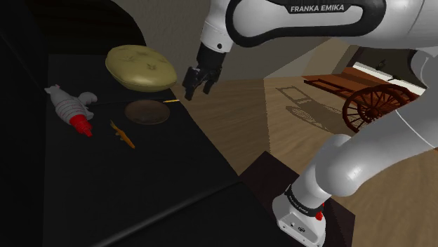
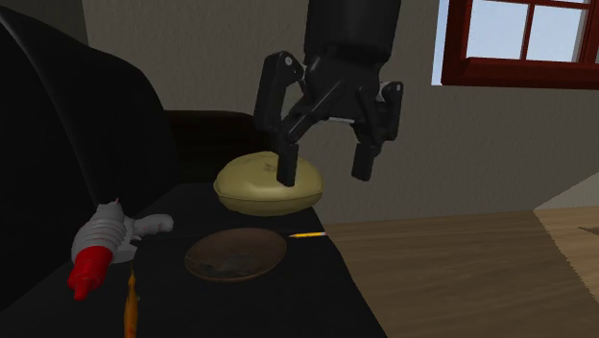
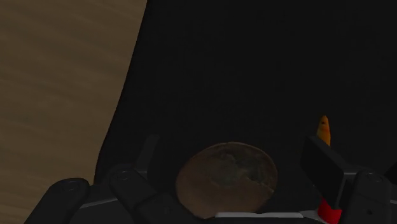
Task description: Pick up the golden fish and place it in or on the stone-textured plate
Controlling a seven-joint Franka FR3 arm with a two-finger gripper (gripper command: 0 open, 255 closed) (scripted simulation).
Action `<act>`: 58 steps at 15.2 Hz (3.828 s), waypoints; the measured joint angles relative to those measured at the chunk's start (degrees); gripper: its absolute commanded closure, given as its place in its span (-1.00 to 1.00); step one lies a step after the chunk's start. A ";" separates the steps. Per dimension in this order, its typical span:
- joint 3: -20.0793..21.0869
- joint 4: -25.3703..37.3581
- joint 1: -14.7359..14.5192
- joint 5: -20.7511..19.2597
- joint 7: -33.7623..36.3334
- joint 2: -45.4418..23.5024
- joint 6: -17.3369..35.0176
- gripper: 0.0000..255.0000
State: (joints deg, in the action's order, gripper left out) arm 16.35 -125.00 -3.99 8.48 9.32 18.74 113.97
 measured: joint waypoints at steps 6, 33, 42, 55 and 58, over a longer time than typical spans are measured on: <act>3.93 5.71 -1.31 -0.93 5.19 -11.21 4.44 -1.00; 7.63 23.05 -8.50 -9.10 17.46 -39.04 12.39 1.00; 7.63 23.05 -8.50 -9.10 17.46 -39.03 12.39 1.00; 8.17 28.46 -8.14 -7.96 17.47 -36.02 4.21 1.00; 8.29 29.80 -8.11 -7.73 17.58 -35.35 2.25 1.00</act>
State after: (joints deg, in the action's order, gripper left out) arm 24.65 -95.20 -12.10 0.75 26.89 -16.61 116.23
